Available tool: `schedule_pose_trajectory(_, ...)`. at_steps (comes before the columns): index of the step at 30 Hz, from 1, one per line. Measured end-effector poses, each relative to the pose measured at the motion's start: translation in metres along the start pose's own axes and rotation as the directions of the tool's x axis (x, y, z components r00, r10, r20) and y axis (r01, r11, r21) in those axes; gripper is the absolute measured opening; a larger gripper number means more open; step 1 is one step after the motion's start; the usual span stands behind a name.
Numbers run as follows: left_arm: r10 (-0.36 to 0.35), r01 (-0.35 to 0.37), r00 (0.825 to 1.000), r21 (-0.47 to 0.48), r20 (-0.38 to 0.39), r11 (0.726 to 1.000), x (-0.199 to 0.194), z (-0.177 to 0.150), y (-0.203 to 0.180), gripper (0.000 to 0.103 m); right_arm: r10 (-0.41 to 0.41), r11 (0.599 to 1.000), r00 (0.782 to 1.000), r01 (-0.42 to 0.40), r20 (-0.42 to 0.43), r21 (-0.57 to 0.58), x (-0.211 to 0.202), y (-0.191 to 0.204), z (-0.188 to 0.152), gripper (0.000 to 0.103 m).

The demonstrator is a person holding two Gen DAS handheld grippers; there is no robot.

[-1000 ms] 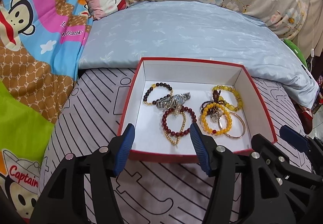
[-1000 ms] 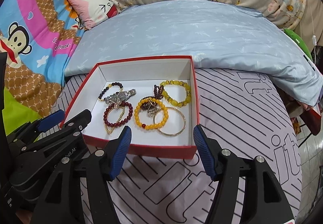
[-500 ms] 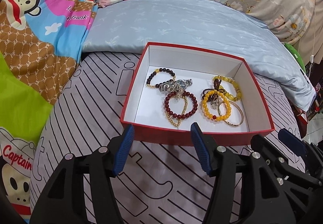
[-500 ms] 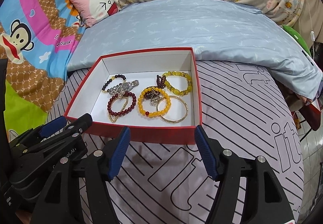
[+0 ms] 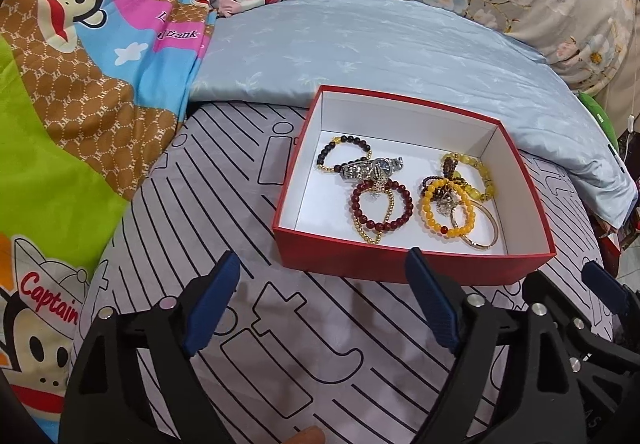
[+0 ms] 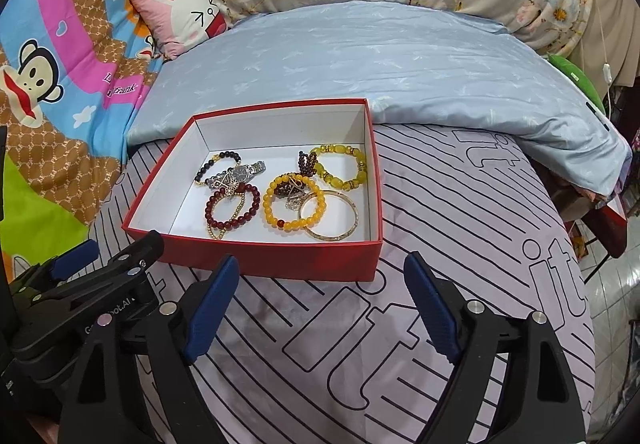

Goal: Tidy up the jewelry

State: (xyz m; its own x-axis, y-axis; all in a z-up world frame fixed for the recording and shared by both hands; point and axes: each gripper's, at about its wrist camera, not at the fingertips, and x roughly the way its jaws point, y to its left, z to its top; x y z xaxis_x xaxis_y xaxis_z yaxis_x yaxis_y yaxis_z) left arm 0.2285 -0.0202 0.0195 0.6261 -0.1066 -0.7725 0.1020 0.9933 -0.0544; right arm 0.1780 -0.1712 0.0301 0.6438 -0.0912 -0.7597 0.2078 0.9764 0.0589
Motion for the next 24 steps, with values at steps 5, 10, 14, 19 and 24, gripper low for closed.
schedule_pose_trajectory(5, 0.033, -0.033, 0.999, 0.004, 0.020, 0.999, -0.0059, 0.0010, 0.0000, 0.092, -0.027, 1.000, 0.999, 0.026, 0.020, 0.010, -0.0042, -0.0031, -0.0003, 0.084)
schedule_pose_trajectory(10, 0.035, -0.035, 0.999, 0.001, 0.019, 0.999, -0.0082, 0.0012, 0.0000, 0.092, -0.033, 0.999, 0.999, 0.032, 0.025, 0.028, -0.0064, -0.0054, -0.0008, 0.084)
schedule_pose_trajectory(14, 0.036, -0.036, 0.999, 0.002, 0.017, 0.999, -0.0089, 0.0002, -0.0010, 0.093, -0.039, 0.999, 0.999, 0.038, 0.022, 0.028, -0.0059, -0.0063, -0.0018, 0.084)
schedule_pose_trajectory(19, 0.037, -0.037, 0.999, -0.001, 0.012, 0.999, -0.0086, -0.0013, -0.0011, 0.093, -0.041, 0.999, 0.999, 0.041, 0.018, 0.026, -0.0057, -0.0065, -0.0027, 0.084)
schedule_pose_trajectory(24, 0.040, -0.040, 0.999, -0.005, 0.015, 0.999, -0.0083, -0.0018, -0.0009, 0.093, -0.039, 0.999, 0.999, 0.039, 0.016, 0.025, -0.0044, -0.0055, -0.0050, 0.084)
